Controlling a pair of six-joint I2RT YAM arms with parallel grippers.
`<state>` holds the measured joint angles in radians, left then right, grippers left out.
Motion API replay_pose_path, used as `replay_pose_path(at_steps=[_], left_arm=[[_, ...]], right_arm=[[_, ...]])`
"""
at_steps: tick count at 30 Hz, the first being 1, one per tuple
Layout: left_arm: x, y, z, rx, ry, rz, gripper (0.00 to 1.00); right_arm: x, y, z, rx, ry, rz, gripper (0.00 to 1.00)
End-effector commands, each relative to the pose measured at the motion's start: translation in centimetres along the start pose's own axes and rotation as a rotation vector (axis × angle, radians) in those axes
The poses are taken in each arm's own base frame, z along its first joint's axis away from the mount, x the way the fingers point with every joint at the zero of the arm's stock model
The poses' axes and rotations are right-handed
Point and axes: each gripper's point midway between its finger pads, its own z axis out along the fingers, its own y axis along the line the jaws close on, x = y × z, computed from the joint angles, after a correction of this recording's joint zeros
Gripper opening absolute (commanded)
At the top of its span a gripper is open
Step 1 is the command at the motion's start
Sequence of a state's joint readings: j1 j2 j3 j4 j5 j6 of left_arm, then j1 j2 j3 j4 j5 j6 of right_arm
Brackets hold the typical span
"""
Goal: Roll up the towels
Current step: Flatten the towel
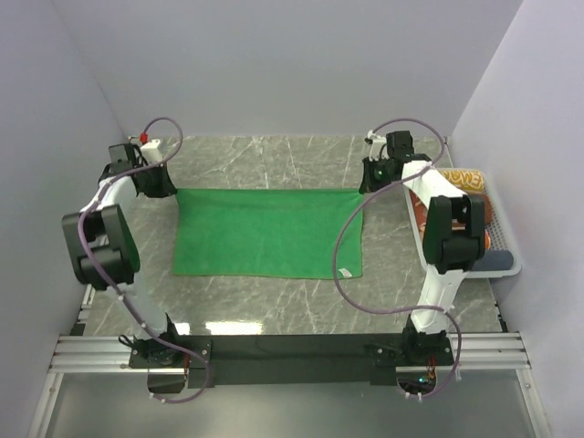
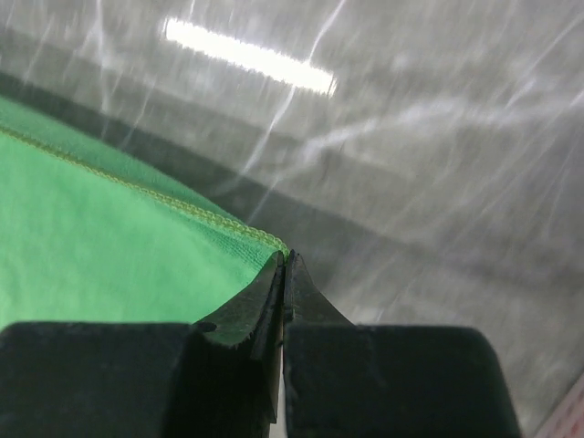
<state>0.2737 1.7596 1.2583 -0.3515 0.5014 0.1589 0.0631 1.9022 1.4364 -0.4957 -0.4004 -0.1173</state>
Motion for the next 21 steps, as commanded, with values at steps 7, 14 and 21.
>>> replay_pose_path(at_steps=[7, 14, 21], left_arm=[[-5.0, 3.7, 5.8, -0.052, -0.039, 0.012, 0.01], [-3.9, 4.2, 8.9, -0.068, 0.014, -0.003, 0.01], [-6.0, 5.8, 8.6, -0.129, 0.079, 0.04, 0.29]], right_arm=[[-6.5, -3.3, 3.2, 0.12, -0.111, -0.018, 0.0], [-7.7, -5.0, 5.6, 0.176, -0.097, 0.009, 0.15], [-9.1, -5.6, 4.7, 0.247, -0.123, 0.022, 0.54]])
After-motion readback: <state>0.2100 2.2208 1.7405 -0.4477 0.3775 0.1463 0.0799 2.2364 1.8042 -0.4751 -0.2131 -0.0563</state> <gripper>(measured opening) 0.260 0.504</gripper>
